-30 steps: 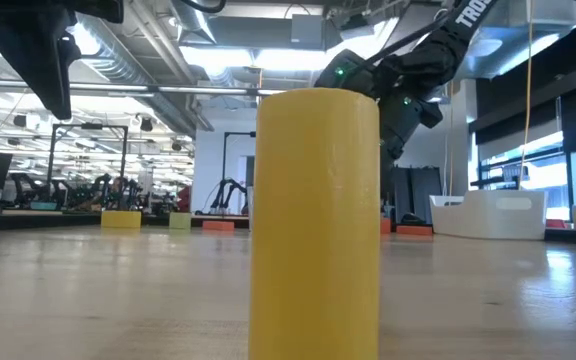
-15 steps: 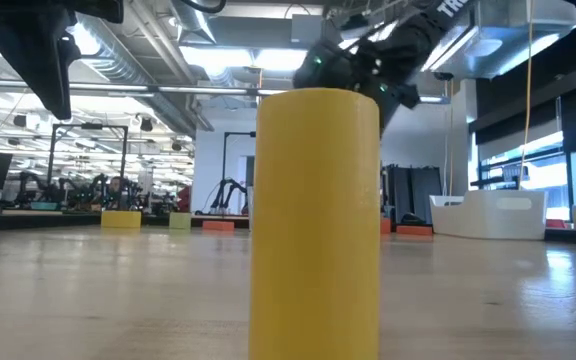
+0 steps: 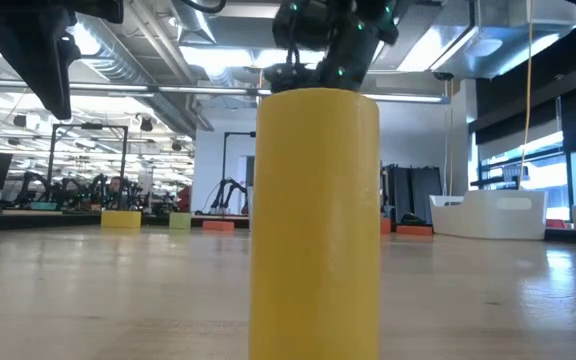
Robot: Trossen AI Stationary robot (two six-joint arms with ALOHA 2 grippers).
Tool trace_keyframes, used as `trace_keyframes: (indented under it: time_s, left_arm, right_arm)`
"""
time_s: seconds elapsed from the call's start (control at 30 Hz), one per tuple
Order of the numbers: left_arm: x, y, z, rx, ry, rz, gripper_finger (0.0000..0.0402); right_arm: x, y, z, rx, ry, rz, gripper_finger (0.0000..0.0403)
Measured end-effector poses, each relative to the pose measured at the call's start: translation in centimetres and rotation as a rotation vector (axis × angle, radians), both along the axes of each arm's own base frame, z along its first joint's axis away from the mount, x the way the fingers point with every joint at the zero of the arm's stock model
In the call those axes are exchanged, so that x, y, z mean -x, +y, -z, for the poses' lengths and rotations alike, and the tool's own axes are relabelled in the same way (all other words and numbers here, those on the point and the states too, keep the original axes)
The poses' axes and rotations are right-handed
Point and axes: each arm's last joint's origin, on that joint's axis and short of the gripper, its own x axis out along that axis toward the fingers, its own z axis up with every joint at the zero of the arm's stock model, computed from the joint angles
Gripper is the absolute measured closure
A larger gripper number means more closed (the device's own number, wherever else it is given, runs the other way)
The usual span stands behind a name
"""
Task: Sort & place blocks by color
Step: Put the green rectangular block into the white bin
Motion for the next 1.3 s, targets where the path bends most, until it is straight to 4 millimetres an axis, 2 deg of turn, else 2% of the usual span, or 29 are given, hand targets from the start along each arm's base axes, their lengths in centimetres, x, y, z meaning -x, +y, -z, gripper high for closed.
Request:
trace_keyframes:
  time_s: [0.23, 0.43, 0.7, 1.0, 1.1, 1.2, 1.3]
  left_arm:
    - [0.0, 0.1, 0.0, -0.046, -0.017, 0.012, 0.0226]
    - [-0.3, 0.5, -0.2, -0.148, -0.045, 0.036, 0.0226]
    - [-0.7, 1.3, -0.2, -0.206, -0.055, 0.039, 0.0226]
    - [-1.2, 2.1, -0.3, -0.216, -0.057, 0.028, 0.0226]
    - [-1.3, 2.1, -0.3, -0.219, -0.061, 0.023, 0.0226]
    - [-1.5, 2.4, -0.4, -0.272, -0.095, -0.001, 0.0226]
    - [-2.1, 2.8, -0.7, -0.326, -0.148, -0.014, 0.0226]
  right_arm:
    - [0.4, -0.4, -3.6, 0.116, 0.084, 0.095, 0.0277]
    - [2.1, -1.1, -5.5, 0.312, 0.221, 0.276, 0.0277]
    - [5.9, -2.9, -6.0, 0.465, 0.46, 0.537, 0.0277]
    - [7.2, -4.4, -6.7, 0.475, 0.438, 0.621, 0.0277]
    - [7.9, -5.0, -7.5, 0.473, 0.434, 0.628, 0.0277]
    - [9.4, -5.4, -7.9, 0.472, 0.439, 0.652, 0.0277]
    - [12.0, -6.0, -8.2, 0.462, 0.439, 0.712, 0.0277]
